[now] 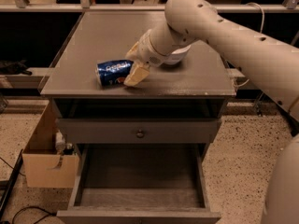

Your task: Pick pepsi can from middle drawer and place on counter

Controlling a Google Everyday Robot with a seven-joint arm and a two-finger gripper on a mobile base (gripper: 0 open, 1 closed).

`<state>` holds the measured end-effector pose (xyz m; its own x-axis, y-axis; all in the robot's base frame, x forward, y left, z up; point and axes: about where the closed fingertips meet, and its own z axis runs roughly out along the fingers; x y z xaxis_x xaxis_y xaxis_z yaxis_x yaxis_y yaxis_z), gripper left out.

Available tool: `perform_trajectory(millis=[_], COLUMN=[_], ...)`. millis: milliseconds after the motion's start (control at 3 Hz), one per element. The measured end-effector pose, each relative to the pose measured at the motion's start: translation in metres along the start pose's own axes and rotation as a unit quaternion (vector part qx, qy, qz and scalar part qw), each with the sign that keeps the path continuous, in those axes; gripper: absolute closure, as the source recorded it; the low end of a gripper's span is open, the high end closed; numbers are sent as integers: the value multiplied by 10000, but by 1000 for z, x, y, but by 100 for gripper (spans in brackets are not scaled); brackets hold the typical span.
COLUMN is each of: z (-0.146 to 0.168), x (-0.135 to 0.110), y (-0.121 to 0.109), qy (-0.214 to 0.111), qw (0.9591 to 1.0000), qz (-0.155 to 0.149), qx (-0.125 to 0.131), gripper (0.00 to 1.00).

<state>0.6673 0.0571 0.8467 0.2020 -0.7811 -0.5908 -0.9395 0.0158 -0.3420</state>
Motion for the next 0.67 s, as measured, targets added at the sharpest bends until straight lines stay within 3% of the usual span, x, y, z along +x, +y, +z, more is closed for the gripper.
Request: perform_trajectory(millis=[667], z=[0], x=[0], y=[0], qy=[0], qw=[10000], qz=[0], qx=[-1], gripper=[0])
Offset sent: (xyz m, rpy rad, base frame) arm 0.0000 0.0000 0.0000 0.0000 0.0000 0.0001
